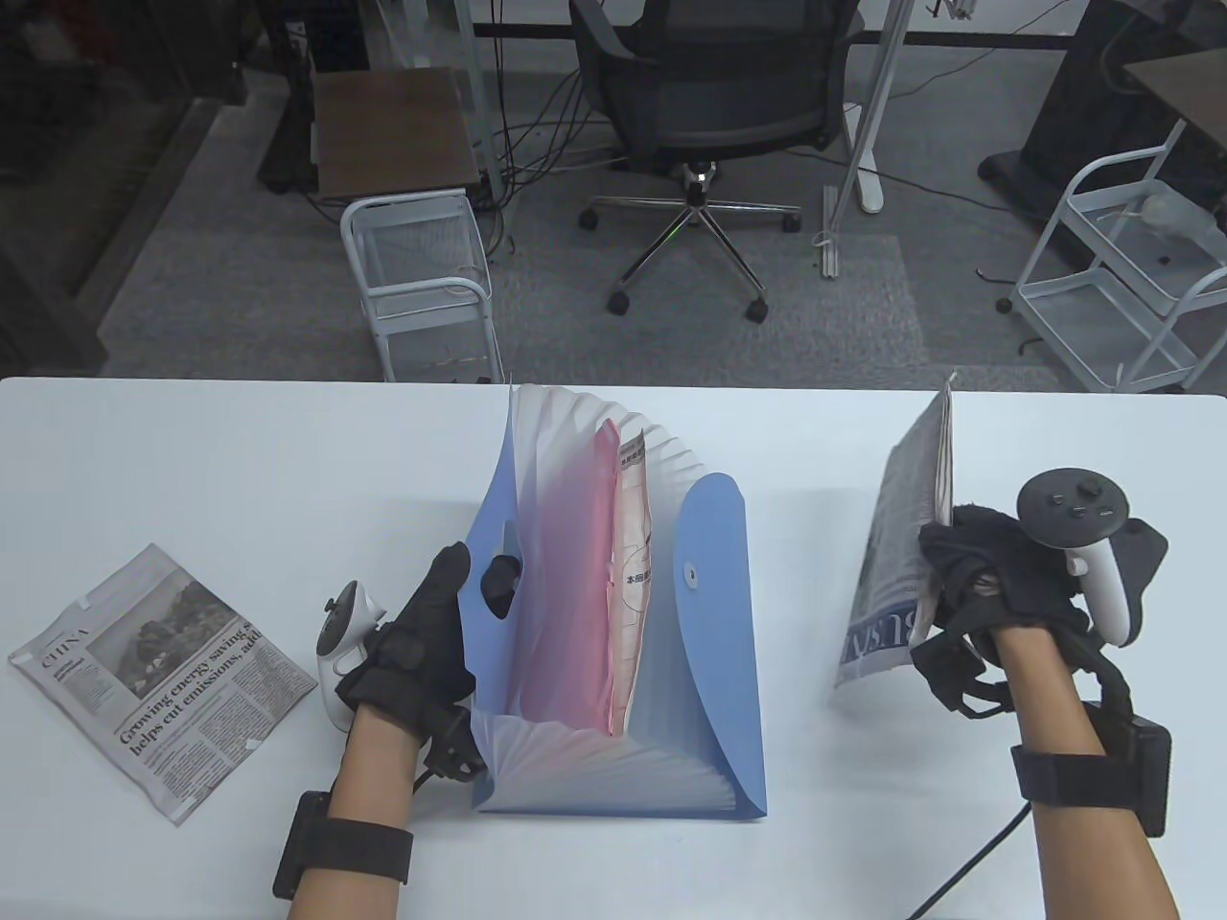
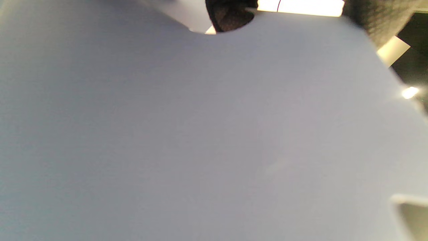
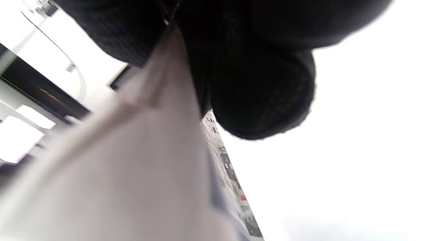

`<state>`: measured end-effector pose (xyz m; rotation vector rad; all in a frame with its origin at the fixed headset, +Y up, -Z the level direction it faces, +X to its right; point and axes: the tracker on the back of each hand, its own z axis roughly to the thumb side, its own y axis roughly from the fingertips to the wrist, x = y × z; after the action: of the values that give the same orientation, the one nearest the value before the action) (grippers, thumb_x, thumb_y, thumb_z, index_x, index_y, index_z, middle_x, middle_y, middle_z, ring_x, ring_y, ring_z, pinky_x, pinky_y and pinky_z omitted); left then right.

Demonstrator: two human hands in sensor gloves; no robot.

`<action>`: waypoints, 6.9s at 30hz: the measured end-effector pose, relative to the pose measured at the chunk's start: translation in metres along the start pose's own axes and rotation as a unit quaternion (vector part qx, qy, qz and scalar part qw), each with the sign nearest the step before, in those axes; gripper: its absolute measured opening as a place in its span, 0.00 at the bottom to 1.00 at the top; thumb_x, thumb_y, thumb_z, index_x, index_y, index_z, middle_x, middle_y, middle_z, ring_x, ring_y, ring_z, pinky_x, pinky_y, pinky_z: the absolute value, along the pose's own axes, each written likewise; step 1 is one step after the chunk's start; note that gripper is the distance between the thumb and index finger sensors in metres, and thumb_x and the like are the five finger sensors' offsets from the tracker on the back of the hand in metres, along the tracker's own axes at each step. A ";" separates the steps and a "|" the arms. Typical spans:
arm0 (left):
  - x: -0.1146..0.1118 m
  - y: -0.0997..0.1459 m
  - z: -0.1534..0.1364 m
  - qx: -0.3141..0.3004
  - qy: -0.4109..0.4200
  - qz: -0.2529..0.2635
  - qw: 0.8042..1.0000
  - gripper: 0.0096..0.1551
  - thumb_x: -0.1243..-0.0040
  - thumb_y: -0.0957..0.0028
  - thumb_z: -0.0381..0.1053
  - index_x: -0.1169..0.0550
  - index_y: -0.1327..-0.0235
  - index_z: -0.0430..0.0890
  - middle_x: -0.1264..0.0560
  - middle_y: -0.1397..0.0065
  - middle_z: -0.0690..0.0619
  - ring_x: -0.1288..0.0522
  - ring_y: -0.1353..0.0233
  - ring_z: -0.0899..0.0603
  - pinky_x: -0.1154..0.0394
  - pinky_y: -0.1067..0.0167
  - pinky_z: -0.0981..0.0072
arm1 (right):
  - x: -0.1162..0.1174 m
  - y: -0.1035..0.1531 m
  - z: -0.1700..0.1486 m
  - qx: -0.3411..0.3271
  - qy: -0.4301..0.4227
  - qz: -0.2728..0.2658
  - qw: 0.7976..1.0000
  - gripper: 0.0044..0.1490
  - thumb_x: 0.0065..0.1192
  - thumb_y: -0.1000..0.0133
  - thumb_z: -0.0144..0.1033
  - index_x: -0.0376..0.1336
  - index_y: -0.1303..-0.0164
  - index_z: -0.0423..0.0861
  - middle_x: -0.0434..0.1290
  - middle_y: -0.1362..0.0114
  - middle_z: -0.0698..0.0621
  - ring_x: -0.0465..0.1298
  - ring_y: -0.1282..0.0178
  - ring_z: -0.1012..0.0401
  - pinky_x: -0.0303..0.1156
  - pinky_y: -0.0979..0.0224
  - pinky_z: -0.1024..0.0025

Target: Sort materials into accordion folder compartments

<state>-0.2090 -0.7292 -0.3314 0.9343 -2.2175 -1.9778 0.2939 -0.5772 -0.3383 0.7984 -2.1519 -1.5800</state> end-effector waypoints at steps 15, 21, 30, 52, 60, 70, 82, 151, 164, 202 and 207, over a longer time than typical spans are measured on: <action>0.000 0.000 0.000 0.000 -0.001 0.000 1.000 0.44 0.49 0.33 0.79 0.30 0.28 0.41 0.68 0.12 0.30 0.73 0.22 0.19 0.62 0.38 0.24 | 0.006 0.054 0.095 -0.156 -0.246 0.161 0.943 0.30 0.66 0.36 0.40 0.62 0.27 0.41 0.82 0.40 0.46 0.87 0.67 0.50 0.82 0.69 0.68; 0.000 0.000 0.000 0.000 -0.001 0.000 1.000 0.44 0.49 0.33 0.79 0.30 0.28 0.41 0.68 0.12 0.30 0.71 0.22 0.19 0.62 0.38 0.24 | 0.025 0.069 0.128 -0.186 -0.254 0.208 0.926 0.30 0.65 0.36 0.39 0.62 0.26 0.40 0.81 0.38 0.45 0.87 0.64 0.50 0.83 0.67 0.68; 0.000 0.000 0.000 0.000 -0.001 0.000 1.000 0.44 0.49 0.33 0.79 0.30 0.28 0.41 0.68 0.12 0.30 0.73 0.22 0.19 0.62 0.38 0.24 | 0.069 0.071 0.155 -0.196 -0.238 0.236 0.921 0.30 0.65 0.36 0.38 0.61 0.26 0.40 0.80 0.36 0.44 0.87 0.63 0.49 0.83 0.66 0.67; 0.001 0.000 0.000 -0.001 -0.002 0.000 1.000 0.44 0.49 0.33 0.79 0.30 0.28 0.41 0.68 0.12 0.30 0.73 0.22 0.19 0.62 0.38 0.24 | 0.124 0.059 0.155 -0.161 -0.176 0.287 0.928 0.31 0.65 0.35 0.38 0.61 0.26 0.37 0.80 0.36 0.42 0.87 0.63 0.48 0.84 0.66 0.67; 0.001 -0.001 0.000 0.000 -0.002 0.000 1.000 0.44 0.49 0.33 0.79 0.30 0.28 0.41 0.68 0.12 0.30 0.73 0.22 0.19 0.62 0.38 0.24 | 0.140 0.050 0.148 -0.131 -0.154 0.297 0.933 0.32 0.65 0.35 0.38 0.61 0.26 0.36 0.80 0.36 0.41 0.88 0.63 0.49 0.84 0.67 0.67; 0.001 -0.001 0.000 0.000 -0.001 0.000 1.000 0.44 0.49 0.33 0.78 0.30 0.28 0.41 0.68 0.12 0.30 0.73 0.22 0.19 0.62 0.38 0.24 | 0.163 0.046 0.151 -0.110 -0.118 0.293 0.942 0.33 0.65 0.35 0.37 0.60 0.26 0.34 0.79 0.36 0.40 0.88 0.64 0.49 0.85 0.67 0.68; 0.001 -0.001 0.001 -0.001 0.000 0.000 1.000 0.44 0.49 0.33 0.78 0.30 0.28 0.41 0.68 0.12 0.30 0.73 0.22 0.19 0.62 0.39 0.24 | 0.185 0.052 0.158 -0.103 -0.065 0.303 0.945 0.39 0.64 0.35 0.40 0.55 0.23 0.30 0.76 0.33 0.36 0.88 0.62 0.47 0.85 0.66 0.67; -0.100 -0.052 -0.054 0.157 -0.368 0.001 0.917 0.30 0.63 0.30 0.48 0.39 0.20 0.34 0.84 0.24 0.30 0.86 0.33 0.24 0.76 0.46 0.32 | 0.119 0.064 -0.029 -0.292 0.103 -0.031 0.950 0.36 0.53 0.35 0.54 0.59 0.21 0.46 0.57 0.14 0.34 0.58 0.19 0.31 0.55 0.25 0.26; -0.097 -0.042 -0.041 0.129 -0.372 0.026 0.919 0.41 0.61 0.27 0.59 0.44 0.13 0.31 0.79 0.22 0.26 0.81 0.31 0.20 0.71 0.42 0.28 | 0.119 0.064 -0.030 -0.280 0.103 -0.020 0.954 0.36 0.53 0.35 0.54 0.60 0.21 0.46 0.57 0.14 0.34 0.58 0.19 0.31 0.56 0.26 0.26; 0.117 0.067 0.045 0.435 -0.634 0.374 0.519 0.32 0.42 0.33 0.52 0.32 0.28 0.30 0.46 0.15 0.26 0.39 0.24 0.19 0.34 0.33 0.33 | 0.120 0.059 -0.036 -0.256 0.110 0.000 0.960 0.36 0.53 0.35 0.54 0.60 0.21 0.45 0.57 0.14 0.34 0.58 0.20 0.30 0.58 0.26 0.27; 0.115 0.069 0.042 0.424 -0.672 0.375 0.478 0.24 0.46 0.34 0.47 0.28 0.32 0.34 0.42 0.15 0.30 0.35 0.25 0.22 0.31 0.34 0.37 | 0.122 0.059 -0.036 -0.254 0.112 0.006 0.961 0.36 0.53 0.35 0.54 0.60 0.21 0.45 0.57 0.14 0.34 0.58 0.20 0.30 0.58 0.26 0.27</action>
<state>-0.3481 -0.7413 -0.3180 -2.2635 -3.0420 -0.8242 0.2060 -0.6679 -0.2771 0.7425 -1.4915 -1.8233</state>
